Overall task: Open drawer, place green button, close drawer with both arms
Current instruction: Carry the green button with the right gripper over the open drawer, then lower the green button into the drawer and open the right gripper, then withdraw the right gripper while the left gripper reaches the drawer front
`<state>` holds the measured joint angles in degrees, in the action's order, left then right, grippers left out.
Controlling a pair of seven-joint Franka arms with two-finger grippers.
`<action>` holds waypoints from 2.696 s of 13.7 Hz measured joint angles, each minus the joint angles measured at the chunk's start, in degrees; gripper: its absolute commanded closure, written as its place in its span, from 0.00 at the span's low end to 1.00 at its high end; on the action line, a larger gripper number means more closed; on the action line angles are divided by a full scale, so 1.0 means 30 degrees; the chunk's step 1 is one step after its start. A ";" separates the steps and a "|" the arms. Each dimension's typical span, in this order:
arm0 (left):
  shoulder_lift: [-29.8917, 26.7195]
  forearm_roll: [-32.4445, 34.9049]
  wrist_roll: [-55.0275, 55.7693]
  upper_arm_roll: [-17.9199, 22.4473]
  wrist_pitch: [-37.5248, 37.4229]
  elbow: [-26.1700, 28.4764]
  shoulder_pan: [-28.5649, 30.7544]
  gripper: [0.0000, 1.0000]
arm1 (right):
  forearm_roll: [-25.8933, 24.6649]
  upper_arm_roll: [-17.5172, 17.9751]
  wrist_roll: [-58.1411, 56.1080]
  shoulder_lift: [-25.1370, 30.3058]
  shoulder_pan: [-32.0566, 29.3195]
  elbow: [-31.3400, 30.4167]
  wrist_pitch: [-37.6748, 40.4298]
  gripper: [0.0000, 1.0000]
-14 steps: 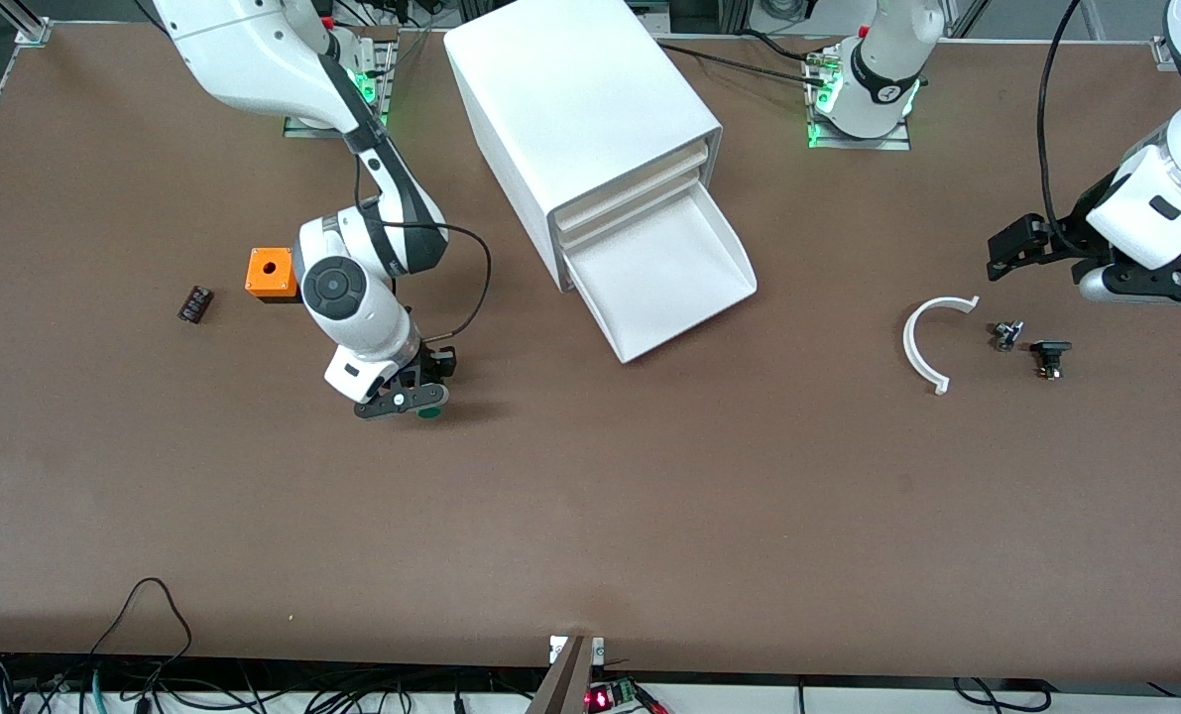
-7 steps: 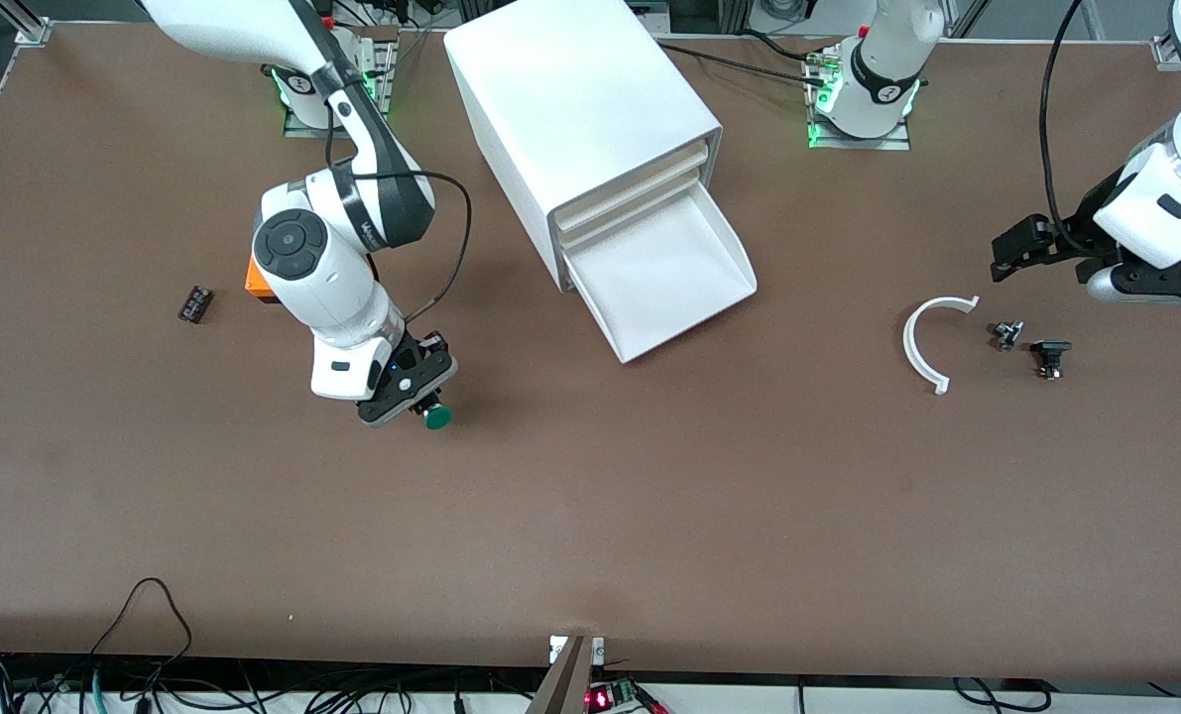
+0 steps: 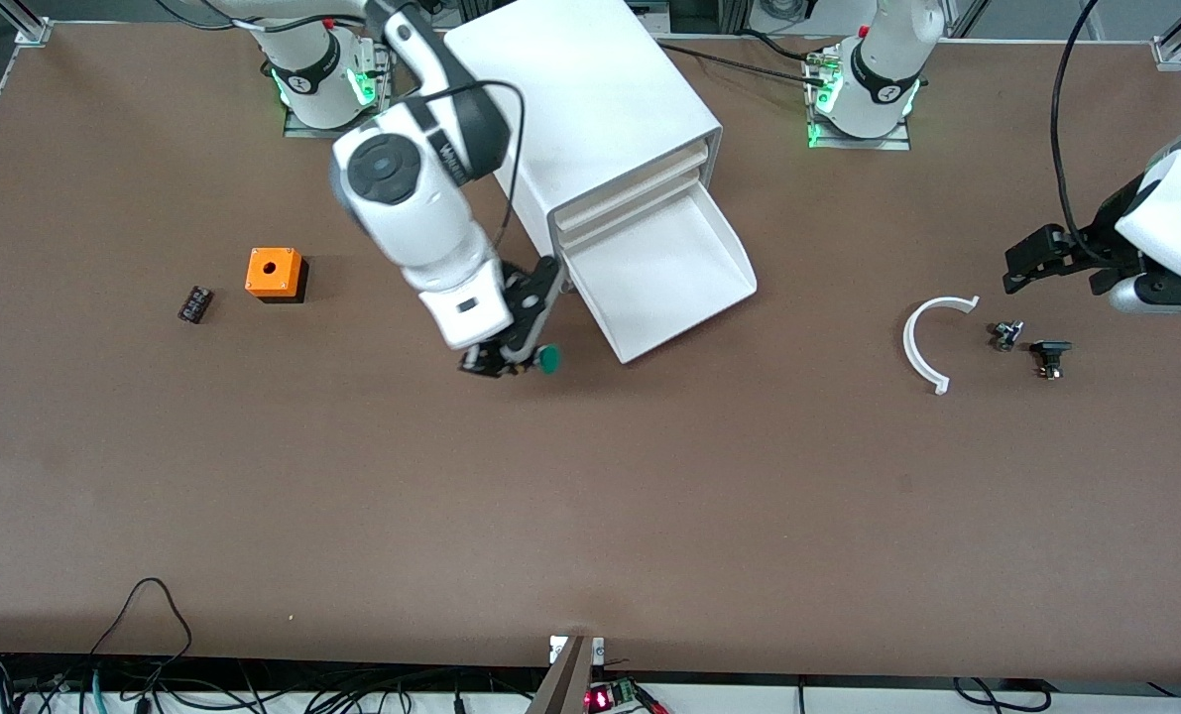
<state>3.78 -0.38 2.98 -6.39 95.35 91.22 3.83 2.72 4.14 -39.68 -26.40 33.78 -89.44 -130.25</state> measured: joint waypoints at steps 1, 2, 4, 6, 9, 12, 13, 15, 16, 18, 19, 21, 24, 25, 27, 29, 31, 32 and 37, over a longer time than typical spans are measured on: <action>0.0079 0.0000 0.0000 0.0031 0.0000 -0.0033 0.0028 0.00 | -0.0153 0.0029 -0.0616 -0.0231 0.0562 0.0355 0.0331 0.66; 0.0137 0.0000 0.0000 0.0105 0.0000 -0.0059 0.0067 0.00 | -0.0391 0.0046 -0.1235 -0.0531 0.1075 0.0853 0.0842 0.66; 0.0245 0.0000 -0.0007 0.0171 0.0000 -0.0069 0.0123 0.00 | -0.1321 0.0074 -0.2371 -0.1313 0.2027 0.2192 0.2156 0.66; 0.0404 0.0000 -0.0007 0.0169 0.0000 -0.0071 0.0124 0.00 | -0.2085 0.0095 -0.3089 -0.2214 0.2942 0.3176 0.2720 0.65; 0.0495 0.0000 -0.0007 0.0179 0.0000 -0.0075 0.0137 0.00 | -0.2405 0.0084 -0.3436 -0.3391 0.4293 0.3631 0.2730 0.65; 0.0542 0.0000 -0.0007 0.0177 0.0000 -0.0078 0.0135 0.00 | -0.2484 0.0074 -0.4441 -0.3931 0.4943 0.3675 0.2803 0.64; 0.0568 0.0000 -0.0007 0.0178 0.0000 -0.0080 0.0135 0.00 | -0.2598 0.0074 -0.4603 -0.4047 0.5063 0.3683 0.2871 0.64; 0.0609 0.0000 -0.0007 0.0174 0.0000 -0.0088 0.0133 0.00 | -0.2734 0.0075 -0.4764 -0.4414 0.5249 0.3695 0.2958 0.63; 0.0617 0.0000 -0.0007 0.0174 0.0000 -0.0091 0.0134 0.00 | -0.2748 0.0076 -0.4767 -0.4679 0.5338 0.3705 0.2955 0.63; 0.0618 0.0000 -0.0007 0.0174 0.0000 -0.0110 0.0133 0.00 | -0.2751 0.0075 -0.4767 -0.5147 0.5454 0.3746 0.2913 0.62; 0.0620 0.0000 -0.0007 0.0173 0.0000 -0.0120 0.0131 0.00 | -0.2751 0.0075 -0.4767 -0.5294 0.5484 0.3793 0.2859 0.61; 0.0620 0.0000 -0.0008 0.0165 0.0000 -0.0126 0.0125 0.00 | -0.2740 0.0075 -0.4490 -0.5456 0.5513 0.3843 0.2493 0.29; 0.0620 0.0000 -0.0008 0.0165 0.0000 -0.0126 0.0126 0.00 | -0.2737 0.0074 -0.2023 -0.5538 0.5589 0.3847 0.2130 0.00; 0.0621 0.0000 -0.0008 0.0165 0.0000 -0.0127 0.0127 0.00 | -0.2737 0.0075 -0.1441 -0.5543 0.5664 0.3863 0.2110 0.00; 0.0622 0.0000 -0.0008 0.0167 0.0000 -0.0126 0.0136 0.00 | -0.2738 0.0076 -0.0947 -0.5522 0.5804 0.4091 0.2109 0.00; 0.0623 0.0000 -0.0008 0.0147 0.0000 -0.0127 0.0106 0.00 | -0.2739 0.0030 -0.0761 -0.5107 0.5809 0.4638 0.2115 0.00; 0.0668 0.0000 -0.0001 0.0066 -0.0009 -0.0122 -0.0002 0.00 | -0.2739 -0.0252 -0.0328 -0.3837 0.5542 0.5018 0.2192 0.00; 0.0767 0.0001 0.0000 -0.0024 -0.0014 -0.0106 -0.0071 0.00 | -0.2738 -0.0383 0.0162 -0.3025 0.5108 0.5091 0.2274 0.00; 0.2349 0.0001 0.1979 -0.1009 0.2883 0.1176 -0.1095 0.00 | -0.2731 -0.1071 0.6082 -0.0282 0.1895 0.5029 0.2594 0.00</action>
<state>10.82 -0.38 8.92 -9.42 104.00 94.75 0.55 -5.48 0.93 -21.44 -27.24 39.47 -74.35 -122.47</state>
